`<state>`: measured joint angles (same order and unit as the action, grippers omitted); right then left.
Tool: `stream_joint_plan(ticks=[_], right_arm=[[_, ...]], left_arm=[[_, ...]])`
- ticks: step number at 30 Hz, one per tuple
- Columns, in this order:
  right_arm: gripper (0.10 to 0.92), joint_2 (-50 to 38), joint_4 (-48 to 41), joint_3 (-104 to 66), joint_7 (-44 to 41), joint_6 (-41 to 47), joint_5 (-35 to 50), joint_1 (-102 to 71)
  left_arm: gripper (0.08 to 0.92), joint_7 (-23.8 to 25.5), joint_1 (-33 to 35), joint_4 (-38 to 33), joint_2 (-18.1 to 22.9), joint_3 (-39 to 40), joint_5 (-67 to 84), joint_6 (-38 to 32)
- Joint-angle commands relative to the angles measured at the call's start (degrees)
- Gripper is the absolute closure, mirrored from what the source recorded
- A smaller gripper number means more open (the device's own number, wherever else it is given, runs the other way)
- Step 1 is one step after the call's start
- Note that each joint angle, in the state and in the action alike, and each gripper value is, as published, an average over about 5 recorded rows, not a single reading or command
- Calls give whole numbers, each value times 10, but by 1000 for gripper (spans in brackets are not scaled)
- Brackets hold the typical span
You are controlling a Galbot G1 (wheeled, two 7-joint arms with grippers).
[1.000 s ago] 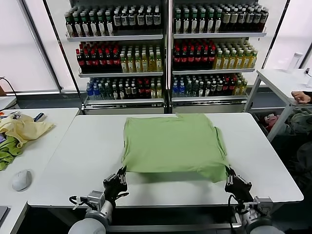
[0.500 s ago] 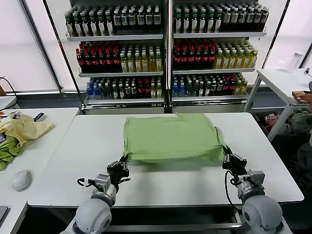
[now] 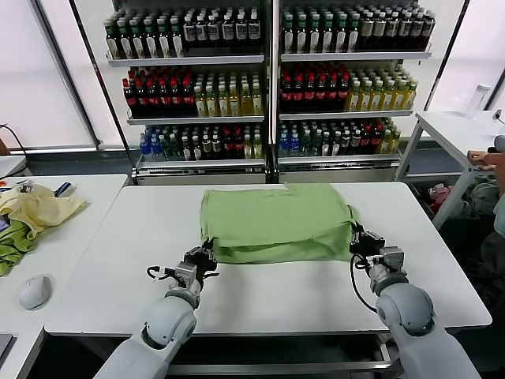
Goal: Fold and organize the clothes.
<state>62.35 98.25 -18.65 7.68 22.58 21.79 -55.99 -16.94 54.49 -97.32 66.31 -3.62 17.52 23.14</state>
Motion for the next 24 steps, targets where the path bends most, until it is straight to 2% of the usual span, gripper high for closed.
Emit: stream_joint_plan(ticks=[1,16,21,24], right_arm=[[826,4,-45,24,0,8,-16,39],[394,2,13,-54,-15,19,-25,-63],[255,0,0,-80,-3,30,-16,-80],[212,2,-14,-86,2,45,21,-75]], left_arm=[[873,-1,-33,53,3,16,-32,6],[457,-18,42,-21,-7,-13,-34,5],[310,-18,39,-5,3,-7,-24,9],[231,-20,27,6,9,-5,5,21]])
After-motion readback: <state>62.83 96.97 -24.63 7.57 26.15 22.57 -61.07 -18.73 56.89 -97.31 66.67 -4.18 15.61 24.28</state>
